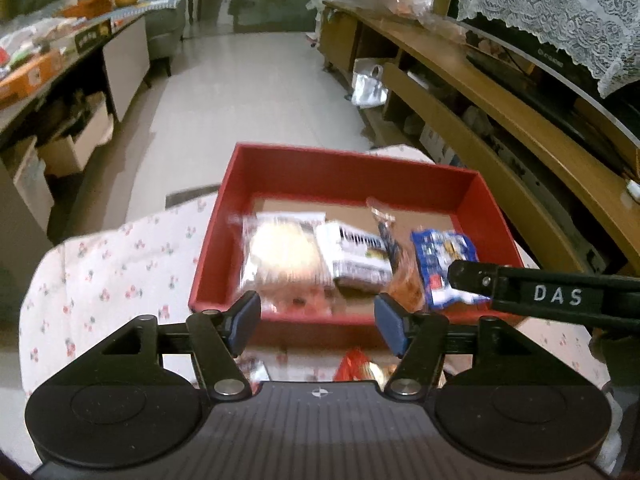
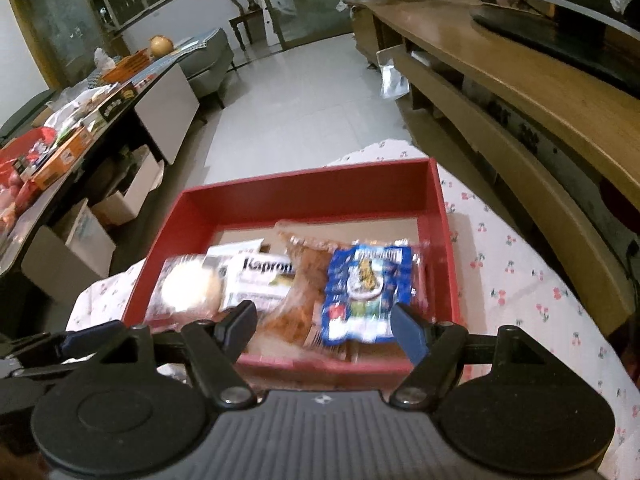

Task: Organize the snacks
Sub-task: 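Carry both packets over the red box, lower them in and open both tools, then grasp the red Trolli bag with left tool while right tool grasps the gold wafer packet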

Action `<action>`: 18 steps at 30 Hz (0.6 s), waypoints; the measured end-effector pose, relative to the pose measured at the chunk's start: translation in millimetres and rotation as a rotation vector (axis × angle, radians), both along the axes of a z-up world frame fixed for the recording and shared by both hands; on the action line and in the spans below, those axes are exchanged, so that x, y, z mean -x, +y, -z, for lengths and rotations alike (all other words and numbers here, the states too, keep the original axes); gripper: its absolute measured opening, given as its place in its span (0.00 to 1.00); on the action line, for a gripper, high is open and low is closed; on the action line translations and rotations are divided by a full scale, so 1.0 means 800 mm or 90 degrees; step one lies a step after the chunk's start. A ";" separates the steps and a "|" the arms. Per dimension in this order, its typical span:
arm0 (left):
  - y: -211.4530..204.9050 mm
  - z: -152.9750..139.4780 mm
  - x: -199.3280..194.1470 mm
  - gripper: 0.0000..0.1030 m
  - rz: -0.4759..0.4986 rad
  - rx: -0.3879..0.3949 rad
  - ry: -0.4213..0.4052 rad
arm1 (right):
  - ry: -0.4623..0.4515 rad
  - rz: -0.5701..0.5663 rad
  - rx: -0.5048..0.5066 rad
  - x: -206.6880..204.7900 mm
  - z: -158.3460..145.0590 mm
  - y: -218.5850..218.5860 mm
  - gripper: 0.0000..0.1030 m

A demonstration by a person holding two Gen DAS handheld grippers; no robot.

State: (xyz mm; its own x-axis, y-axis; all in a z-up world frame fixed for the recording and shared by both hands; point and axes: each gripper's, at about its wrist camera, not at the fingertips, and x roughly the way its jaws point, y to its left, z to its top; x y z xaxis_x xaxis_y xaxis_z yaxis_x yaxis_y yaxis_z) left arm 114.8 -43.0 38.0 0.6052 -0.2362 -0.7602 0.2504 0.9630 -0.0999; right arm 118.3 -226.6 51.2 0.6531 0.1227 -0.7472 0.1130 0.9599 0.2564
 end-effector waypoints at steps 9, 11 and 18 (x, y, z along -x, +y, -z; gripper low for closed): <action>-0.006 0.037 0.017 0.70 0.098 0.000 0.051 | 0.021 -0.014 -0.012 0.032 0.002 0.002 0.78; -0.013 0.048 0.013 0.71 0.125 -0.001 0.065 | 0.027 -0.024 -0.009 0.034 0.004 0.006 0.78; -0.036 0.082 0.011 0.74 0.201 -0.029 0.084 | 0.039 -0.034 -0.013 0.035 0.010 0.000 0.78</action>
State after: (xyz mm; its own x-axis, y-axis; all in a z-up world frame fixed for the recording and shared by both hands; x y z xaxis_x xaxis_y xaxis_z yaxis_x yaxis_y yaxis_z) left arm 106.1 -71.9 -27.4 0.4039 -0.3601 -0.8409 0.5245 0.8443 -0.1097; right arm 89.9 -226.5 43.3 0.5990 0.1717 -0.7821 0.0779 0.9596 0.2703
